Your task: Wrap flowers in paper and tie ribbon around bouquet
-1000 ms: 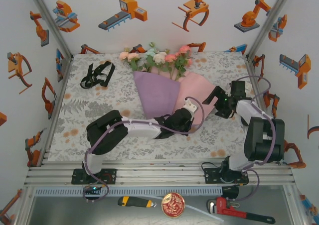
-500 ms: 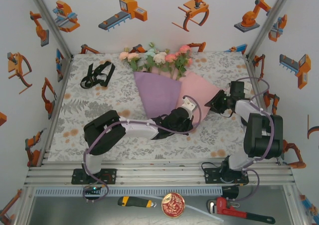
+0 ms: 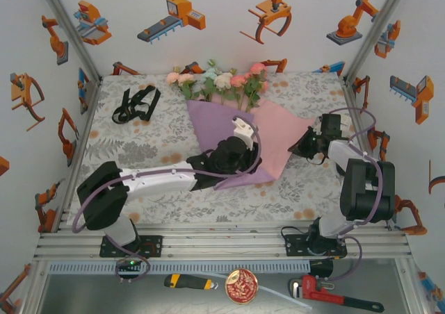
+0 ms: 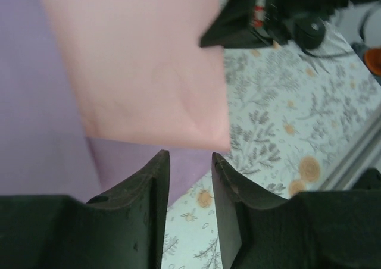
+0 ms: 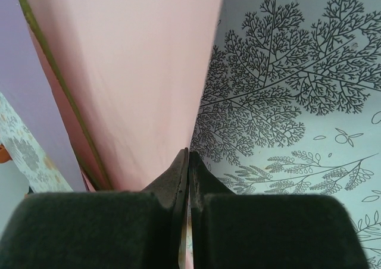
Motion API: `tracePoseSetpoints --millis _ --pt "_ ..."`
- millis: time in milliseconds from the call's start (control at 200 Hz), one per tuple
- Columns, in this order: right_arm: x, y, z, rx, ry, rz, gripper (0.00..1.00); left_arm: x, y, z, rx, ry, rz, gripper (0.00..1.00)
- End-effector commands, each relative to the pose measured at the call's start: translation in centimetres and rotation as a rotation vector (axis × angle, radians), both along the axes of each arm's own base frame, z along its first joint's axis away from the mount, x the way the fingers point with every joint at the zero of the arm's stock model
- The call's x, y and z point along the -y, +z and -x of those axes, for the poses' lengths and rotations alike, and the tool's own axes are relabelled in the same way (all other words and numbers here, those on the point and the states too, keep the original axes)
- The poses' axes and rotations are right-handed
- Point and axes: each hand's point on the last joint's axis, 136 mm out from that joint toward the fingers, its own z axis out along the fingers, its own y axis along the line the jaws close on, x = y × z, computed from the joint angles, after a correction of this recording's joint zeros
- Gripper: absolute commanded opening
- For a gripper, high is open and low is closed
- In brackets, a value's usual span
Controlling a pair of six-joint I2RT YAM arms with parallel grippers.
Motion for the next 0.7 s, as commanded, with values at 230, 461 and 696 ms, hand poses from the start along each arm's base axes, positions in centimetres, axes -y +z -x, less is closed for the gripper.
tracePoseSetpoints --millis 230,461,696 --pt "-0.5 2.0 -0.4 0.037 0.036 -0.016 0.07 -2.7 -9.1 -1.7 -0.196 0.086 -0.220 0.22" --pt "-1.2 2.8 -0.8 0.038 0.049 -0.062 0.12 -1.9 -14.6 -1.3 -0.288 0.076 -0.296 0.14" --pt "-5.1 5.3 -1.7 0.094 0.130 -0.211 0.22 -2.0 -16.3 -0.9 -0.317 0.068 -0.306 0.13"
